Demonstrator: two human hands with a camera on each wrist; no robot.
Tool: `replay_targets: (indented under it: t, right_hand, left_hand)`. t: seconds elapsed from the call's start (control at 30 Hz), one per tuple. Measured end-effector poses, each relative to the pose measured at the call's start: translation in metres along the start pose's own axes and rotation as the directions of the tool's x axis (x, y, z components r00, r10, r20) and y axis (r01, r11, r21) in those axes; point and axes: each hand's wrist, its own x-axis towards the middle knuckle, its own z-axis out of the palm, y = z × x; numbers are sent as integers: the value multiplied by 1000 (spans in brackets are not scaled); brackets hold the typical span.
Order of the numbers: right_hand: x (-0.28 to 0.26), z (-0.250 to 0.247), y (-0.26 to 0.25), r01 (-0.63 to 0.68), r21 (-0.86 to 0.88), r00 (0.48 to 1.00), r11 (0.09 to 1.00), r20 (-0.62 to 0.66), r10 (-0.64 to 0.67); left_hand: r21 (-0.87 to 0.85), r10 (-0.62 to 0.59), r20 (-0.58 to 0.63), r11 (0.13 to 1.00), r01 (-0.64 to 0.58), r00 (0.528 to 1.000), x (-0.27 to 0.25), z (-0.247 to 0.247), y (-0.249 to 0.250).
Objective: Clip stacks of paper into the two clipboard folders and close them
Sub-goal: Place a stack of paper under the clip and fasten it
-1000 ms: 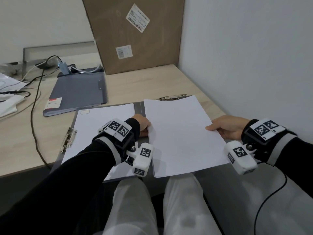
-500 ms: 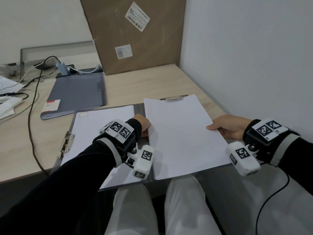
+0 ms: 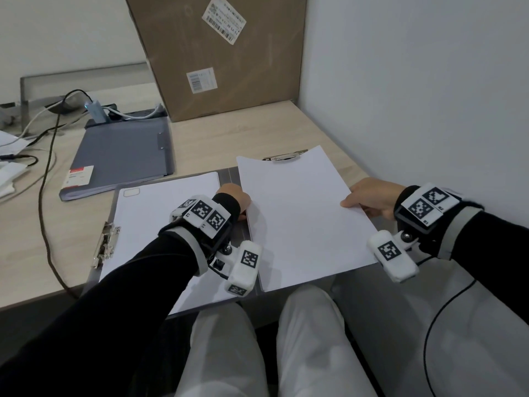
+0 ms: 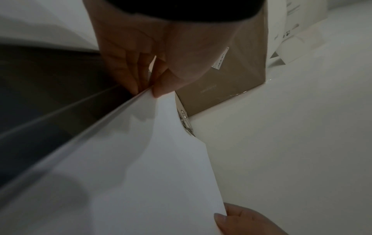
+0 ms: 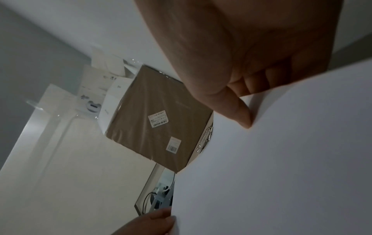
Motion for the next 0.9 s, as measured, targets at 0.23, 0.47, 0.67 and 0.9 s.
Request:
replay_targets:
  t: [0.23,0.47,0.67,0.9]
  right_hand:
    - [-16,8,5,116,9,972,993,-206,-112]
    - [-39,14,35,137,76,959,988,-261,-113]
    - [-60,25,52,85,206,995,975,-70,-72]
    - [-68,26,54,109,258,993,960,-76,-93]
  left_hand:
    - [161,150,-42,977,-141,988,-10,-5,-14]
    - [397,323,227,831,-390,919,-55,-2,-30]
    - [615,273,397,630,-475,876,-83,17,-57]
    - [673,323,341,572,-469,883,-86,30,-69]
